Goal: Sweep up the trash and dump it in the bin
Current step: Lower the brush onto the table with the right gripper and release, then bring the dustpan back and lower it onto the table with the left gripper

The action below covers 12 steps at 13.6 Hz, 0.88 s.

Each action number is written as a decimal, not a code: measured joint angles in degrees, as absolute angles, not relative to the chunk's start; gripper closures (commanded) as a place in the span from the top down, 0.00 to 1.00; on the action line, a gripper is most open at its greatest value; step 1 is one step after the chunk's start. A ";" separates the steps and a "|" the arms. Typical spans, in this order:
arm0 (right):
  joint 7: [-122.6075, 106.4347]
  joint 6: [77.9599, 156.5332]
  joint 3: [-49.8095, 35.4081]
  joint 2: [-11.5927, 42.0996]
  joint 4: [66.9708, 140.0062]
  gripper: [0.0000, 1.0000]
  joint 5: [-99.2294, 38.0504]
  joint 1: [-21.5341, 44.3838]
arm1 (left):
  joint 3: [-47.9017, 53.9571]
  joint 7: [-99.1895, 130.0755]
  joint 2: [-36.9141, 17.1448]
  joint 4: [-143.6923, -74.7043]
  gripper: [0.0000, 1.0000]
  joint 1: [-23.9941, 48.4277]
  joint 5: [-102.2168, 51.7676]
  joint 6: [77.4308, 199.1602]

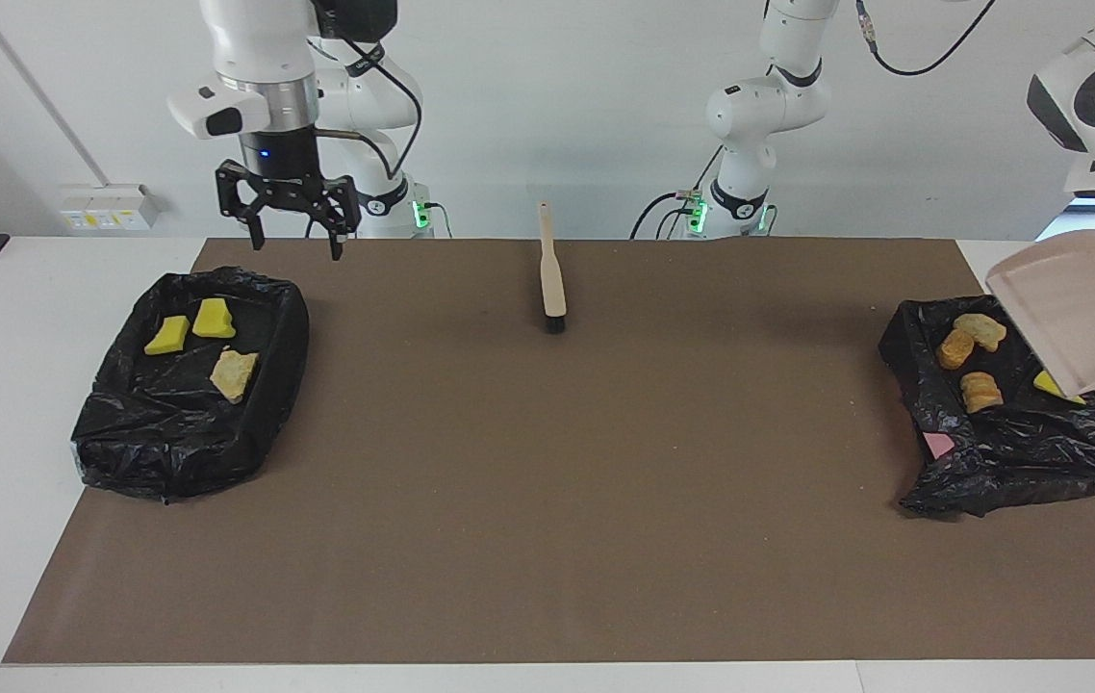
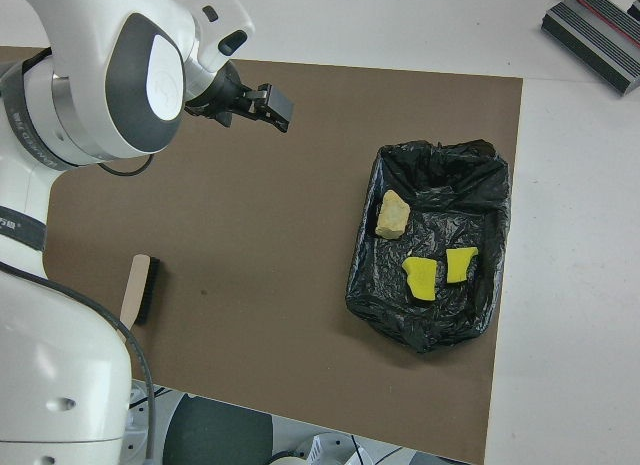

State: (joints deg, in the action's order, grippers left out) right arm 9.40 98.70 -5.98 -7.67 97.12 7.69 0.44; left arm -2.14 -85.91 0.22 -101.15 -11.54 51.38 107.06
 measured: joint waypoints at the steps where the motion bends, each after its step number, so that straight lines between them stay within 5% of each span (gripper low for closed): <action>1: 6.39 97.07 -4.14 -7.69 95.84 1.00 7.24 0.52 | -2.09 -83.11 0.22 -101.27 0.00 -10.83 47.35 104.69; 6: 2.20 92.23 0.90 -7.56 92.44 1.00 4.83 0.59 | -1.94 -68.33 0.65 -102.78 0.00 -6.02 30.63 101.51; 12: -1.42 92.27 6.46 -6.20 92.32 1.00 3.21 1.93 | -1.50 -35.45 0.50 -108.29 0.00 9.83 24.47 101.49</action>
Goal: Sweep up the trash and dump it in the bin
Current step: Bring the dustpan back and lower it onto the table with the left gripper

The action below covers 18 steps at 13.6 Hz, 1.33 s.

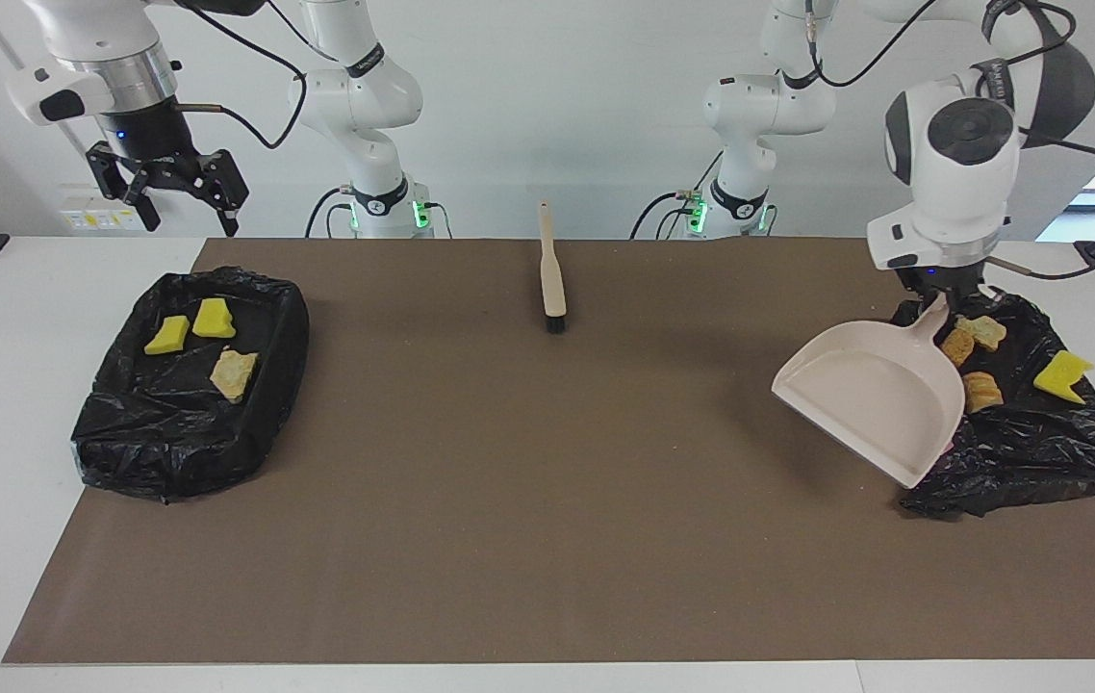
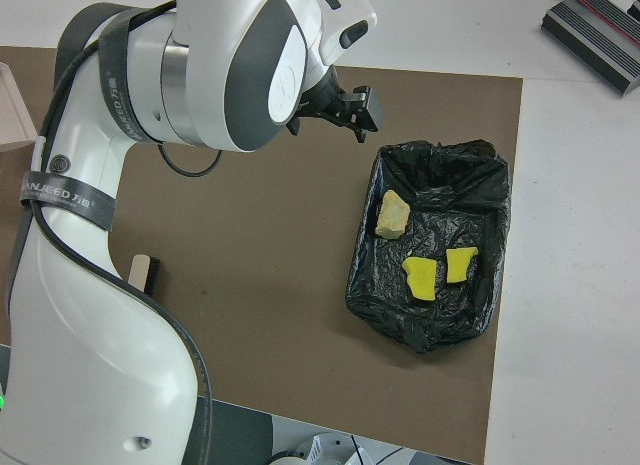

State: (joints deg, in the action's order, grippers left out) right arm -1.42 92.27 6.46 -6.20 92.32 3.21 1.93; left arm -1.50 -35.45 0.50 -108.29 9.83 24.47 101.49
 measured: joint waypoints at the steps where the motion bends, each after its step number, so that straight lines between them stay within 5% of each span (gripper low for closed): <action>1: -1.42 92.24 6.37 -6.24 92.31 1.00 2.70 2.12 | -1.46 -31.00 0.32 -108.78 0.00 11.42 22.06 101.61; 6: -2.07 92.10 6.03 -6.28 92.31 1.00 1.87 2.72 | -1.51 -7.17 -5.25 -108.22 0.00 22.20 15.55 105.17; 18: -10.77 81.07 6.31 -6.53 90.01 1.00 3.63 2.15 | -1.55 28.20 -29.04 -82.98 0.00 41.22 4.91 105.83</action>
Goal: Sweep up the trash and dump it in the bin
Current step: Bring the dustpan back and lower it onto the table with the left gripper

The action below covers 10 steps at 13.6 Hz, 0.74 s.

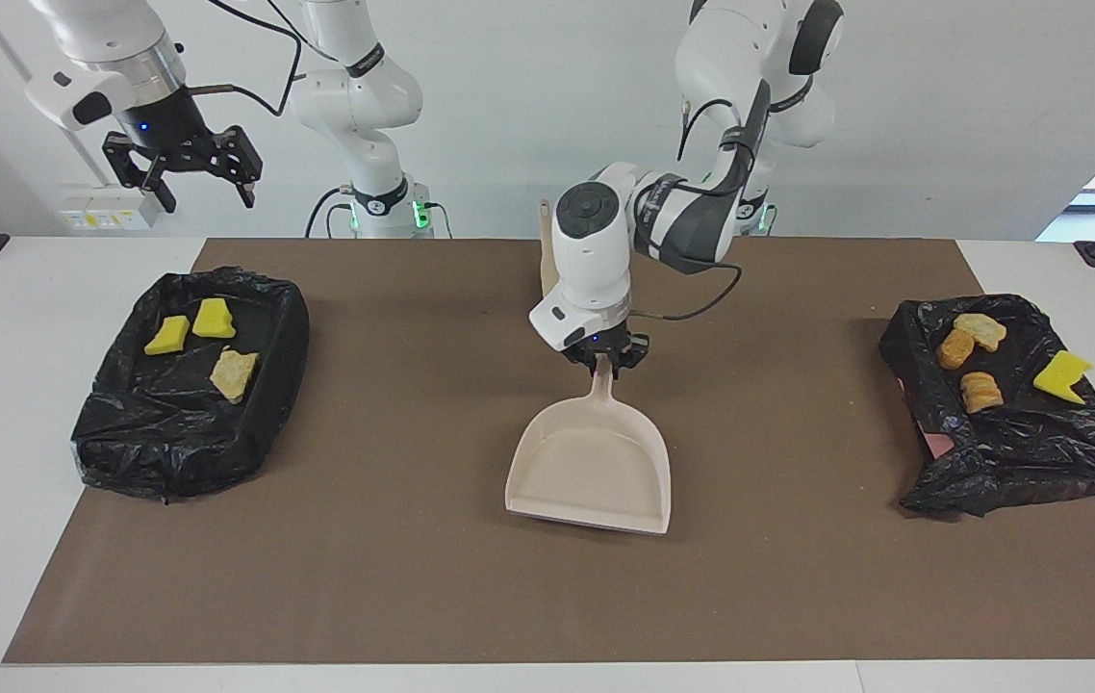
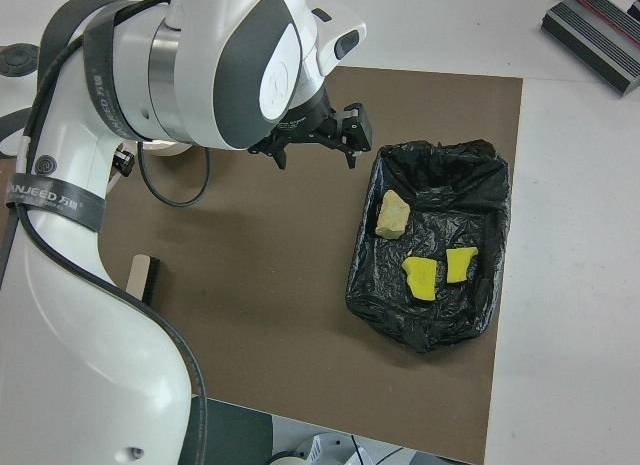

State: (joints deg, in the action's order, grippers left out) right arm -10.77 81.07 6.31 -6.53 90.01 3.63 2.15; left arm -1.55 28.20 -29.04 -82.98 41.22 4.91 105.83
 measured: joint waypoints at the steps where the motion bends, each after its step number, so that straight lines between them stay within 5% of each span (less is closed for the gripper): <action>1: -10.78 81.03 6.17 -6.57 89.72 1.00 3.70 2.19 | -1.52 30.01 -30.85 -81.92 0.00 41.99 4.85 106.15; 7: -10.37 81.55 6.07 -6.61 89.50 1.00 3.59 2.42 | -1.56 31.47 -32.86 -82.31 0.09 42.73 1.83 109.61; 8: -10.13 82.01 6.12 -6.61 89.45 1.00 3.49 2.42 | -1.57 31.53 -32.85 -82.77 0.25 42.79 1.81 109.77; 10: -9.80 83.50 6.21 -6.48 89.44 1.00 3.43 2.39 | -1.66 31.70 -32.78 -82.87 0.96 42.82 1.80 109.87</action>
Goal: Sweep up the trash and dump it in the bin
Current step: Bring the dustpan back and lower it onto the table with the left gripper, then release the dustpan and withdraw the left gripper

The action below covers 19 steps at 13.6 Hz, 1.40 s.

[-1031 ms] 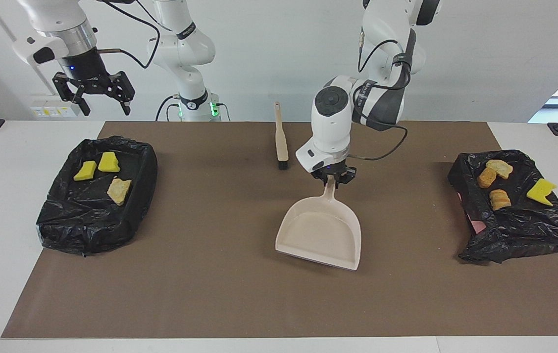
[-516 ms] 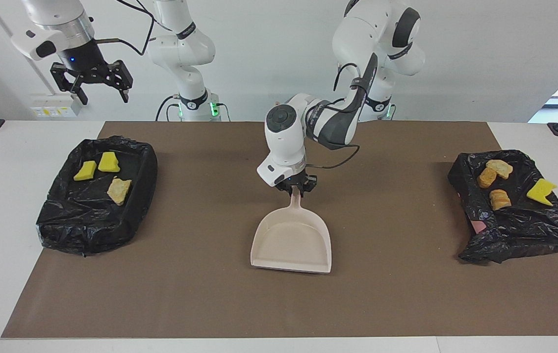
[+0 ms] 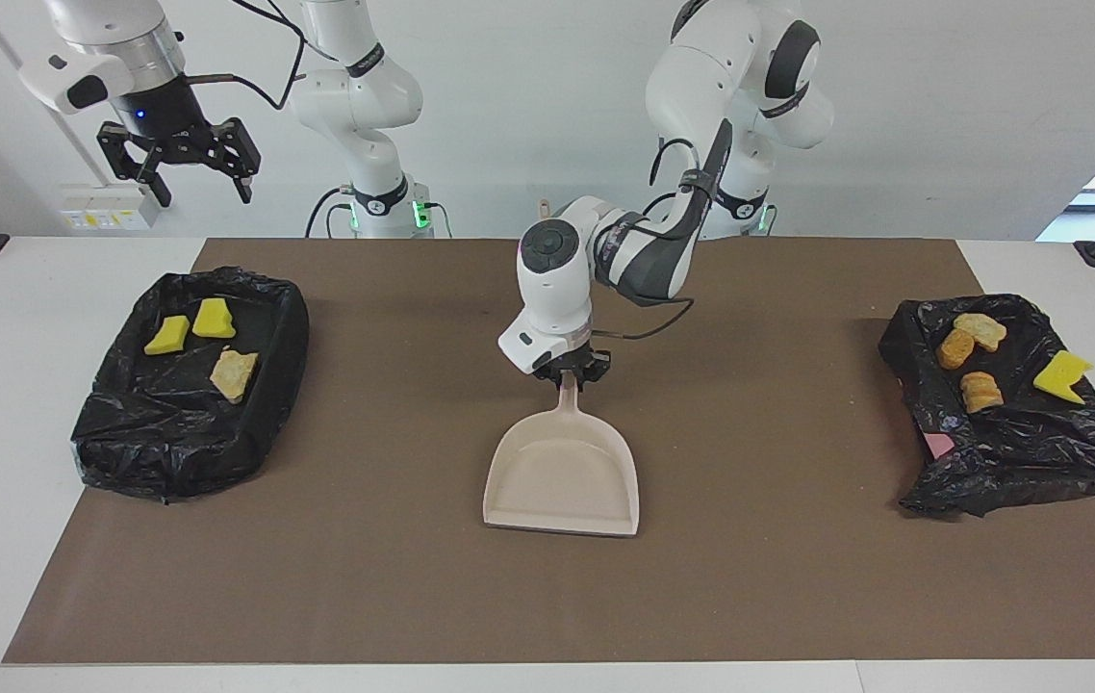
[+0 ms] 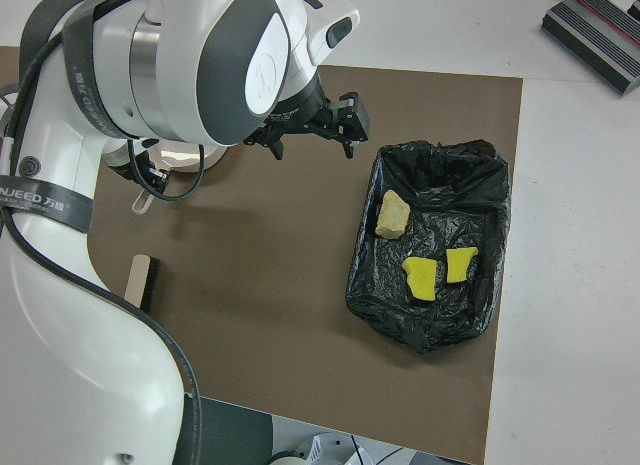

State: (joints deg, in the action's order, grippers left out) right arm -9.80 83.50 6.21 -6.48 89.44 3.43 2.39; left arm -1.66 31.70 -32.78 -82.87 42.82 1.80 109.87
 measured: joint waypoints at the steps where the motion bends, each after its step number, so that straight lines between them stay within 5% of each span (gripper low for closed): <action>1: -9.39 84.16 6.29 -6.38 89.45 1.00 3.12 2.35 | -1.83 31.78 -32.76 -82.91 1.00 42.82 1.80 109.86; 6: -8.33 84.47 6.36 -6.32 89.42 1.00 1.59 2.30 | -3.59 31.81 -30.71 -82.95 1.00 41.68 1.80 109.93; 19: -8.33 84.47 6.36 -6.33 89.45 1.00 1.58 2.08 | -4.56 1.85 -5.98 -84.41 1.00 17.17 1.79 96.28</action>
State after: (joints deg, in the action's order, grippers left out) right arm -8.33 84.47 6.36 -6.33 89.45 1.58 2.08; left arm -4.56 1.85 -5.98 -84.41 17.17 1.79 96.28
